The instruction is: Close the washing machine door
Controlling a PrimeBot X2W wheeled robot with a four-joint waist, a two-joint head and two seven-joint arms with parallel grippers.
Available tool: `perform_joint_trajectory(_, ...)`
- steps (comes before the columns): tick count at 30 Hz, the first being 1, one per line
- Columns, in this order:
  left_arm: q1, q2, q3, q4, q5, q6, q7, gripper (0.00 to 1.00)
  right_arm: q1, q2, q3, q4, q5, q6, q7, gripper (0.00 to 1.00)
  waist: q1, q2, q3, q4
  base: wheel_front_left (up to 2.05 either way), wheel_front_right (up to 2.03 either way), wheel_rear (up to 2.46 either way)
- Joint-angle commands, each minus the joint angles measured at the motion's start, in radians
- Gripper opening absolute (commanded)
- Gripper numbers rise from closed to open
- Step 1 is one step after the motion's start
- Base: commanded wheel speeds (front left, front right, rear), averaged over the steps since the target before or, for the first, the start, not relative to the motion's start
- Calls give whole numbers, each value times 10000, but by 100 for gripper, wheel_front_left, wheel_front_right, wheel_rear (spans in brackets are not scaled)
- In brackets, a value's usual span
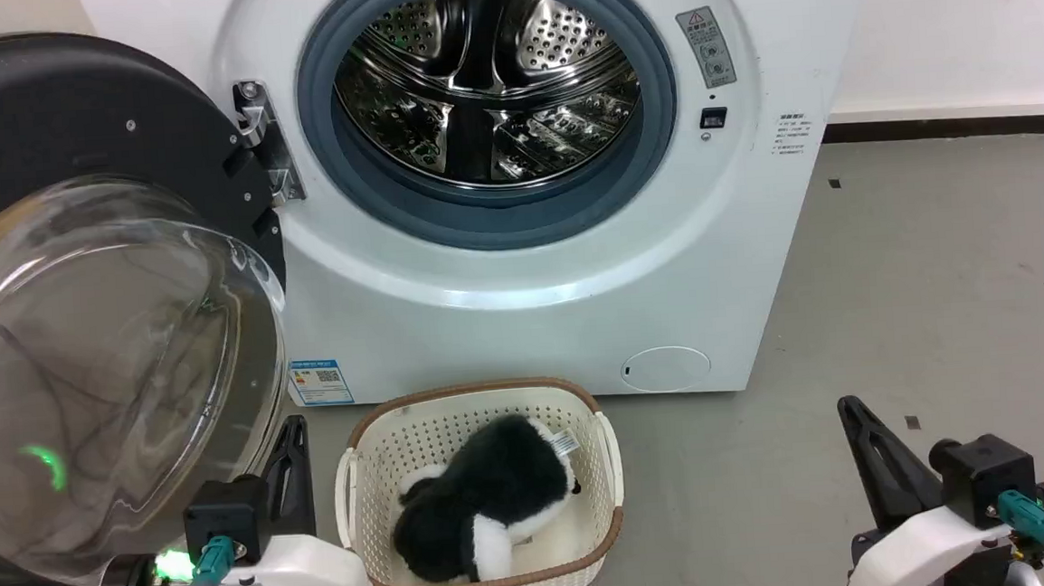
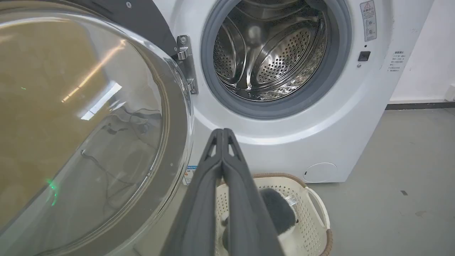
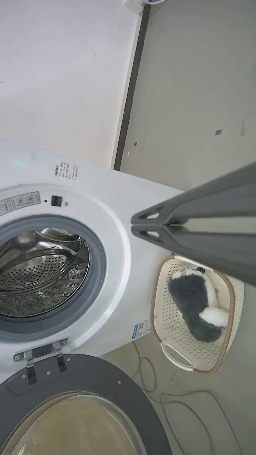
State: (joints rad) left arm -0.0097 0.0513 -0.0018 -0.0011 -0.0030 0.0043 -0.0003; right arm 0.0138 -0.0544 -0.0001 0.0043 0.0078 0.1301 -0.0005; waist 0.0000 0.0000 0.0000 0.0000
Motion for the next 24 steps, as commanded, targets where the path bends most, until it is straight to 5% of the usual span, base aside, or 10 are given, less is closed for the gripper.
perform_joint_trajectory(1,97,-11,18,11,30,-43,3,0,-138,41,1,-43,-78,6,5,0,0,0,0,0,0,0,0)
perform_joint_trajectory(22,97,-11,18,11,30,-43,3,0,-138,41,1,-43,-78,6,5,0,0,0,0,0,0,0,0)
perform_joint_trajectory(23,0,-2,2,0,0,0,0,100,-1,0,2,0,0,0,0,100,0,0,0,0,0,0,0)
perform_joint_trajectory(24,-1,-2,2,0,0,5,-2,100,2,0,2,4,7,-2,-2,100,0,0,0,0,0,0,0)
